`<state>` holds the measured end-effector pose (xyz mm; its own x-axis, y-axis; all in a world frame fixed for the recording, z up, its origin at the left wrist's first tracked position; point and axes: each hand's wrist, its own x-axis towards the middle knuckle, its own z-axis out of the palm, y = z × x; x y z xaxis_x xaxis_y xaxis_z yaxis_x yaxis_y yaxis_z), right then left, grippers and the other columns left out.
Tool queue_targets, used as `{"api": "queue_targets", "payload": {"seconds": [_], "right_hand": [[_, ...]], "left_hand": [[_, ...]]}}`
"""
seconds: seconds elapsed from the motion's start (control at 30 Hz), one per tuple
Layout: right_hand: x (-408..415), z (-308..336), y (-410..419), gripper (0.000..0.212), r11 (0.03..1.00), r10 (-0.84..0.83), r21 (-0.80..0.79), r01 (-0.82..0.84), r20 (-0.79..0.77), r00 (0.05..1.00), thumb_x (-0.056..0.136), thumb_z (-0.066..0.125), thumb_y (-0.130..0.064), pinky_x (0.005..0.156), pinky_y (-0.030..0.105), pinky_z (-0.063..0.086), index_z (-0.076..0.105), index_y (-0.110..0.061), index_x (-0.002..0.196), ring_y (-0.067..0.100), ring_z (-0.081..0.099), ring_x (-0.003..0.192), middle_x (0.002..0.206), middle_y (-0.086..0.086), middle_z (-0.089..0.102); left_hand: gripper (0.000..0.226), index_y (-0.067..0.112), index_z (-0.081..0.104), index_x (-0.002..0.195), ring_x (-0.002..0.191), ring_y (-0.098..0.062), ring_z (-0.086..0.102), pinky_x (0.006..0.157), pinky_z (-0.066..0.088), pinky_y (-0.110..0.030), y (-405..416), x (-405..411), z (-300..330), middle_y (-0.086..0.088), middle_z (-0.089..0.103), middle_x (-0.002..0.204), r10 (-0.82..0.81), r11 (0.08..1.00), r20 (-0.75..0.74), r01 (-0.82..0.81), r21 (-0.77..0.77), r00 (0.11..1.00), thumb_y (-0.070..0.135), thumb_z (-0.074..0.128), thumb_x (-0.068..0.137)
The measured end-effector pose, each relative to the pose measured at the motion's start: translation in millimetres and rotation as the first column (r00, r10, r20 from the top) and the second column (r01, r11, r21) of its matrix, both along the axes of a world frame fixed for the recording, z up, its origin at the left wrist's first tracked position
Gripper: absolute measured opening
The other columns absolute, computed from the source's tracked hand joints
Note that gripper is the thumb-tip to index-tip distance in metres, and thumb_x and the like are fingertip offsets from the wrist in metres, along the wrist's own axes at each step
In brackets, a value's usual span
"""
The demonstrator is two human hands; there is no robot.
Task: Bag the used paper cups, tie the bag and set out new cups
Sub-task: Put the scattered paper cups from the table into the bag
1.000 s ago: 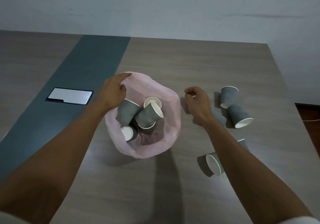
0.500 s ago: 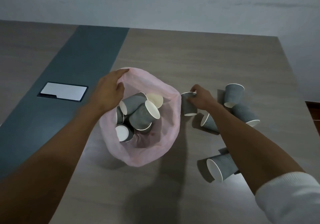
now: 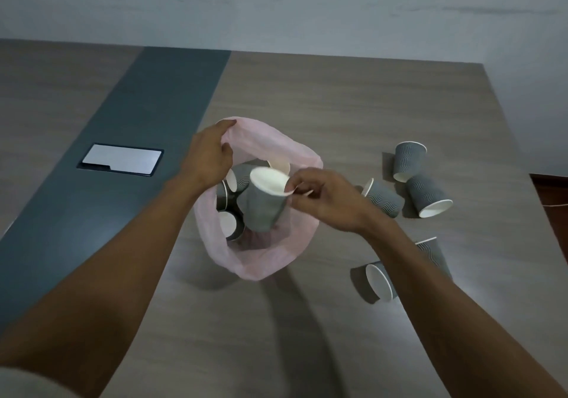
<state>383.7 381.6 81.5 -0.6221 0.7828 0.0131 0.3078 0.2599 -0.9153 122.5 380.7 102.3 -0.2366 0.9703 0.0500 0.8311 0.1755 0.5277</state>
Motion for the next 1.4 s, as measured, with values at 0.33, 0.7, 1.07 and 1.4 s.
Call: {"api": "queue_targets", "payload": {"seconds": [0.33, 0.7, 1.07, 1.4], "right_hand": [[66.0, -66.3, 46.2, 0.046, 0.882, -0.465, 0.300, 0.364, 0.413, 0.783, 0.091, 0.060, -0.005, 0.105, 0.038, 0.042, 0.061, -0.015, 0.136, 0.033, 0.055, 0.124, 0.137, 0.016, 0.056], [98.5, -97.4, 86.5, 0.031, 0.895, -0.442, 0.397, 0.201, 0.735, 0.514, 0.094, 0.065, -0.028, 0.105, 0.048, 0.041, 0.064, -0.015, 0.123, 0.044, 0.052, 0.120, 0.132, 0.019, 0.050], [-20.8, -9.6, 22.6, 0.022, 0.988, -0.157, -0.039, 0.153, -0.171, 0.973, 0.083, 0.081, -0.030, 0.067, 0.032, 0.053, 0.064, -0.017, 0.087, 0.013, 0.064, 0.075, 0.096, 0.013, 0.071], [-18.5, -19.0, 25.3, 0.027, 0.953, -0.297, 0.082, 0.291, 0.074, 0.952, 0.089, 0.073, -0.027, 0.079, 0.036, 0.059, 0.068, -0.023, 0.116, 0.009, 0.071, 0.078, 0.105, -0.010, 0.070]], "left_hand": [[0.054, 0.019, 0.048, 0.148, 0.131, -0.032, 0.052, 0.112, 0.037, -0.037, 4.1, 0.1, -7.1, -0.010, 0.055, 0.145, -0.027, 0.999, 0.020, 0.026, 0.028, 0.999, 0.004, 0.047, 0.096], [0.055, 0.020, 0.046, 0.149, 0.133, -0.029, 0.050, 0.111, 0.035, -0.033, 8.5, -6.7, -16.6, -0.008, 0.053, 0.148, -0.058, 0.998, -0.008, 0.058, 0.030, 0.998, 0.006, 0.049, 0.096], [0.048, 0.022, 0.051, 0.146, 0.130, -0.029, 0.052, 0.109, 0.035, -0.030, 9.4, -14.2, 3.5, -0.006, 0.055, 0.146, -0.064, 0.998, 0.004, 0.064, -0.007, 0.998, 0.008, 0.045, 0.100], [0.047, 0.019, 0.057, 0.141, 0.125, -0.029, 0.055, 0.099, 0.036, -0.024, 14.9, -8.0, 15.4, -0.007, 0.060, 0.141, -0.068, 0.998, 0.011, 0.068, -0.002, 0.998, 0.007, 0.037, 0.101]]}}
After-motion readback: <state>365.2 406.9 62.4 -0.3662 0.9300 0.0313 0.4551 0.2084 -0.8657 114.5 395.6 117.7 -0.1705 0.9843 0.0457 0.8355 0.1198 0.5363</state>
